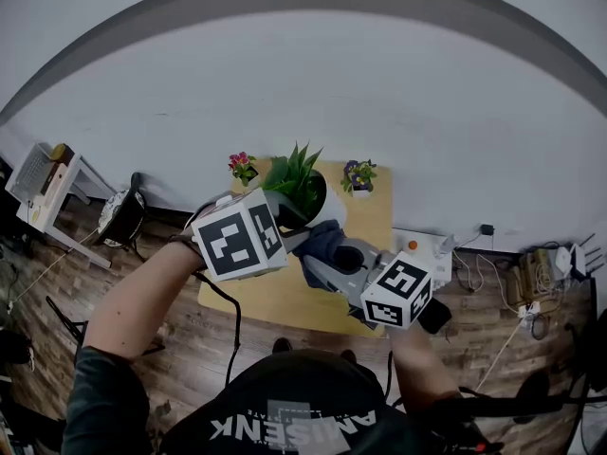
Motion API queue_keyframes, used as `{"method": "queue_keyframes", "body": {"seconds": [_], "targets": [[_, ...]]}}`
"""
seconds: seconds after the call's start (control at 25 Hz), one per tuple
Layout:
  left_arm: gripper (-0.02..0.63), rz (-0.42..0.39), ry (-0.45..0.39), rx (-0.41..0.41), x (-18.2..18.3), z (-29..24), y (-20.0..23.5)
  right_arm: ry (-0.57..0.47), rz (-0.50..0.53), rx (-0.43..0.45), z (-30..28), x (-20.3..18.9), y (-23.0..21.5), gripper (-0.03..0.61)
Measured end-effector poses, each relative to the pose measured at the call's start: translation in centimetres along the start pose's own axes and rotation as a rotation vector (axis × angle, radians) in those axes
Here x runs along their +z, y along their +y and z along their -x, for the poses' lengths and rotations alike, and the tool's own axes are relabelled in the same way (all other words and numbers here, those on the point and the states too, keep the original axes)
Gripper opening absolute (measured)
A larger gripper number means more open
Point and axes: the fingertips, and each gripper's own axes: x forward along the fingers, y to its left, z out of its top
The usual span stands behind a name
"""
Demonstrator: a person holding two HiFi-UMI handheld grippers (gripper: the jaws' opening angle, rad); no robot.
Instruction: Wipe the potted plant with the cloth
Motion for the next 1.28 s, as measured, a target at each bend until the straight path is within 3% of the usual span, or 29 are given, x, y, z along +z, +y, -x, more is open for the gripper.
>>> {"method": "queue_keyframes", "body": {"seconds": [0.4,0.68,1.0,1.28], "targets": [[0.009,0.08,-0.02,-0.048,-1.1,0.2,-0.6,0.003,-0.014,0.0,-0.6,-1.2,0.4,0.051],[0.009,0.009,-0.019,-0.069,-2.2,0.3,-1.9,-0.036,-0.013,0.005,1.5,-0.1,-0.3,0.051],[0.009,-0.148,0.004,-0.045,-2.9,1.3,-3.2,-0.109,-0.071,0.022,3.1,1.6,-1.5,0.051],[0.011,-0.351,0.01,-0.094,-3.6,1.8,-6.1,-0.169,-0.099,0.02,4.1,3.3,-3.3,0.051]]}}
